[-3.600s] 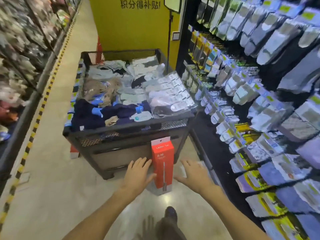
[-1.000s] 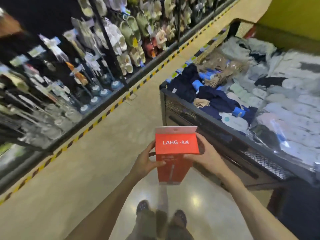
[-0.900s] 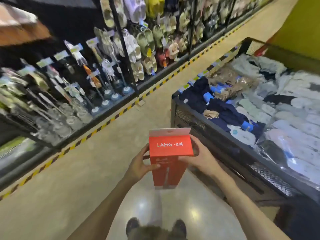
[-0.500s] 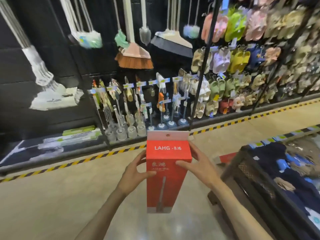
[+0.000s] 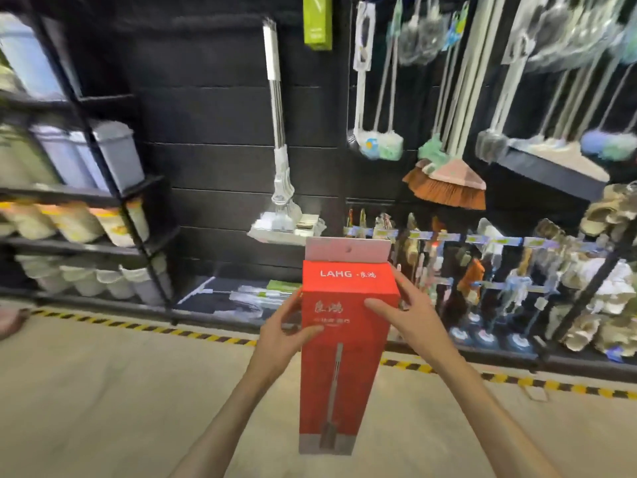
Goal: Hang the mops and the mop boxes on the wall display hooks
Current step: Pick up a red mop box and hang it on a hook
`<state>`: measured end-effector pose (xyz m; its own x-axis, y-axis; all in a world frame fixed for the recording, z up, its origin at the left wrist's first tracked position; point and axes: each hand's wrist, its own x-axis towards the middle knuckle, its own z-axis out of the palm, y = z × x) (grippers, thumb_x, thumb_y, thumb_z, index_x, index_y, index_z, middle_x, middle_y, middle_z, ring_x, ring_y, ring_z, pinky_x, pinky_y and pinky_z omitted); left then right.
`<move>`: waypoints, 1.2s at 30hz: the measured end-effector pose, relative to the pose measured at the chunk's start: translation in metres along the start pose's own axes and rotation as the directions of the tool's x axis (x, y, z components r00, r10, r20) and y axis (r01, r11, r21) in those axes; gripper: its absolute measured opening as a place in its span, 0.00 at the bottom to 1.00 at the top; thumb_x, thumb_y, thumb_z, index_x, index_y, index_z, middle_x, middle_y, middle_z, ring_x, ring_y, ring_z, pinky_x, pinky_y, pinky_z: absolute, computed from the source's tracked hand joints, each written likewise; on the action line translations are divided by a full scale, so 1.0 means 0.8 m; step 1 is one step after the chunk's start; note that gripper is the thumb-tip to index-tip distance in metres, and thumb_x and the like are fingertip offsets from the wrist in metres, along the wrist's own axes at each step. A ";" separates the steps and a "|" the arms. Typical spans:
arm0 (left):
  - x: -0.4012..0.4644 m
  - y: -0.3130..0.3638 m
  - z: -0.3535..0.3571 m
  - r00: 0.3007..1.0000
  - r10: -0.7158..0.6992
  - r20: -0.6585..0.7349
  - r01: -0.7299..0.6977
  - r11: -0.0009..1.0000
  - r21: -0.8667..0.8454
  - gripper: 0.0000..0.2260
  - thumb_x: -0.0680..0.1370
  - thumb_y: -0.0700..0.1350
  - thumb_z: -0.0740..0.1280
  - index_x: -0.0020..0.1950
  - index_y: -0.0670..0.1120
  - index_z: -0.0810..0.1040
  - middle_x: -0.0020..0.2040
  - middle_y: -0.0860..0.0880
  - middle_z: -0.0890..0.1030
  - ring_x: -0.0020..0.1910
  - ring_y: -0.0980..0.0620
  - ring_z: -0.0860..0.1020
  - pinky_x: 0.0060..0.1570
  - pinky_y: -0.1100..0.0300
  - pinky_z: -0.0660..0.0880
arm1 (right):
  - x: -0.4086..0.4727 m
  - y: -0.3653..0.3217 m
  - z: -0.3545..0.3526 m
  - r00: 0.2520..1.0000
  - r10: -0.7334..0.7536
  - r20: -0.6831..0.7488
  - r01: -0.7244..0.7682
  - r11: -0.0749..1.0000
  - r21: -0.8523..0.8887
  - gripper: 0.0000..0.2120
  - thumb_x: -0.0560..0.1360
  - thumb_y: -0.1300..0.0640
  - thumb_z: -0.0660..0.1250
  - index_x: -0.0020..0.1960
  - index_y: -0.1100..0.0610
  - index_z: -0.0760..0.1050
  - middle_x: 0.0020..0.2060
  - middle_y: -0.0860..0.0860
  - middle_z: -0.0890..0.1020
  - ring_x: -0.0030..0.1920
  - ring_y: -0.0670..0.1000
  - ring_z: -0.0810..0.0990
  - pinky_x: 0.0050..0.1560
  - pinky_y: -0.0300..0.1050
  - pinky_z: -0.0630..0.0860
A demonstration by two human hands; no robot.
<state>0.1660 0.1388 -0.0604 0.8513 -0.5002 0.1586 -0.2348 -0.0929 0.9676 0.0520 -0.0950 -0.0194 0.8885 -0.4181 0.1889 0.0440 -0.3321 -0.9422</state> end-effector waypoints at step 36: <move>0.551 -0.024 -0.676 0.765 0.234 -0.600 -0.204 0.972 0.119 0.30 0.76 0.61 0.76 0.76 0.55 0.75 0.68 0.58 0.82 0.69 0.57 0.79 0.70 0.50 0.76 | 0.768 -0.246 0.625 0.787 -0.554 0.273 0.504 0.831 0.234 0.40 0.73 0.32 0.74 0.81 0.39 0.66 0.76 0.36 0.72 0.74 0.37 0.71 0.68 0.36 0.68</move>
<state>0.7996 0.3853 0.0969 0.8779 0.1124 0.4655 -0.4574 -0.0906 0.8846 0.8178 0.1360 0.1435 0.7992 0.0855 0.5949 0.5914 -0.2886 -0.7530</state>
